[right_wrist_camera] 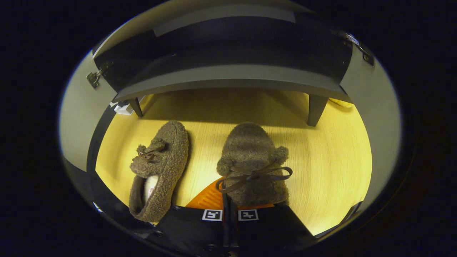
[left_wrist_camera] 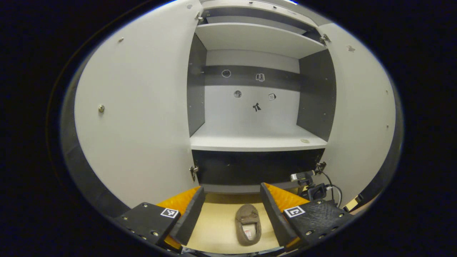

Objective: Grab one shoe with the right hand and put it into the shoe cabinet, grab the other shoe with the left hand and put it into the shoe cabinet; then close the right door with the right hand and the left door with the left hand.

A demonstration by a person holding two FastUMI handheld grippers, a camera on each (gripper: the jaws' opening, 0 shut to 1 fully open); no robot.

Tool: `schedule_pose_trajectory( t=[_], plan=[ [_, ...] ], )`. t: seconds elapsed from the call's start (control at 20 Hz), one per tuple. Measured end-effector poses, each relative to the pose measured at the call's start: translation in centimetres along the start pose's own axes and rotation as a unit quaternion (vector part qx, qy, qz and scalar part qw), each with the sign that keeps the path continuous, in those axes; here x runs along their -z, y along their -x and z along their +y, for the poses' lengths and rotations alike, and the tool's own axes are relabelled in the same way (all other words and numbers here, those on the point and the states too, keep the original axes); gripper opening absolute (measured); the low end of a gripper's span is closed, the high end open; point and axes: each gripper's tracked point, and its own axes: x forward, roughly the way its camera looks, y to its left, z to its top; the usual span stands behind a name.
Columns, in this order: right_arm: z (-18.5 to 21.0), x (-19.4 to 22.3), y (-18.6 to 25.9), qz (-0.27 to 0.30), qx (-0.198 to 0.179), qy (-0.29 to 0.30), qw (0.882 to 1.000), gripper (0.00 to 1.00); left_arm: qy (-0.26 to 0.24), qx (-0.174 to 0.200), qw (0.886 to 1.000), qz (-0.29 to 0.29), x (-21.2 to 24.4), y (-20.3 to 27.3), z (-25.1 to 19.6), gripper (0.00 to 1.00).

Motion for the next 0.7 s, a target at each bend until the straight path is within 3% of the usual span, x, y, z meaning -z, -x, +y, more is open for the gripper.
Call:
schedule_pose_trajectory(
  t=[0.3,0.7],
  plan=[
    [1.2,0.7,3.9,0.001,-0.014,-0.025,1.000,0.00,-0.023,0.003,1.000,0.008,0.1,-0.2,1.4,0.90],
    [2.8,0.1,12.5,-0.065,0.020,-0.029,0.997,0.00,-0.045,0.073,0.996,-0.019,-0.8,1.7,1.6,0.90]
  ],
)
